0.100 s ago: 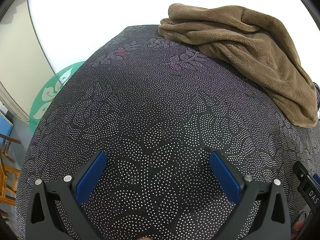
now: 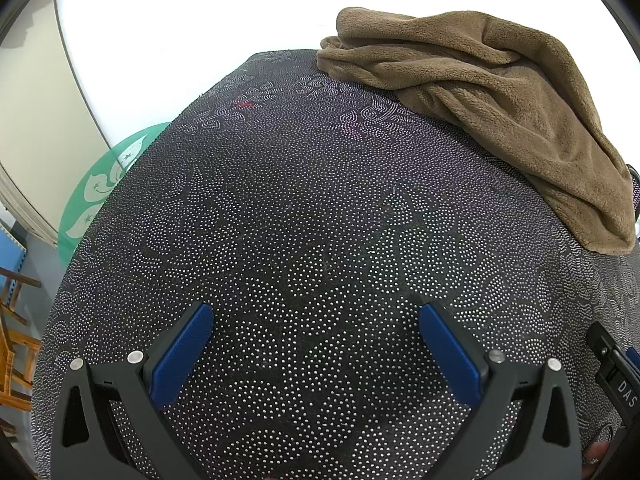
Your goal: Fold clothes
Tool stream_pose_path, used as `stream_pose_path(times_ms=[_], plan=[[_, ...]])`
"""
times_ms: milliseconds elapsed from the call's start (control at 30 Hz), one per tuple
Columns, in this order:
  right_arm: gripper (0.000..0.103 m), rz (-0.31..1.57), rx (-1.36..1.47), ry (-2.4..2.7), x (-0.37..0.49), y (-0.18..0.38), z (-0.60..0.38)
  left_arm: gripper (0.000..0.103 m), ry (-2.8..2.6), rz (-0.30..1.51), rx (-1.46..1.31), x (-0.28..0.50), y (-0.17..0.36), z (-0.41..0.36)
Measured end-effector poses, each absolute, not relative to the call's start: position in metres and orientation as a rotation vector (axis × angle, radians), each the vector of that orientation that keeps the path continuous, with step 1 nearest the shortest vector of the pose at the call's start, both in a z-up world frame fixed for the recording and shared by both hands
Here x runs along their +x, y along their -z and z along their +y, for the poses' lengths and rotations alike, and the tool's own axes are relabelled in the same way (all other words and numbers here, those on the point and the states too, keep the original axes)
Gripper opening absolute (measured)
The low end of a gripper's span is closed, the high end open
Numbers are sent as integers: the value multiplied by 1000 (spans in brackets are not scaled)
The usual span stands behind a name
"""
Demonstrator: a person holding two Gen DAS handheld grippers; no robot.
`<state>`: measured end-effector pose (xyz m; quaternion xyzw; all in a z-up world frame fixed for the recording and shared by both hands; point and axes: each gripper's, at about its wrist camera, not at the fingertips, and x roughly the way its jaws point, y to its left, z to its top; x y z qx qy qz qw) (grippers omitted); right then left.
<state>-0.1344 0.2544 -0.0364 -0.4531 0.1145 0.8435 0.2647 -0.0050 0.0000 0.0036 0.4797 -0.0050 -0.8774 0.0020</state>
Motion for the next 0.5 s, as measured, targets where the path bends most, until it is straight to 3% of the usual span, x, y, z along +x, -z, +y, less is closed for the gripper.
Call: stream_pose_path(times_ms=[500], plan=[[103, 318, -1229, -2279, -134, 36, 256, 103, 2772, -5, 1476, -7, -7, -2]])
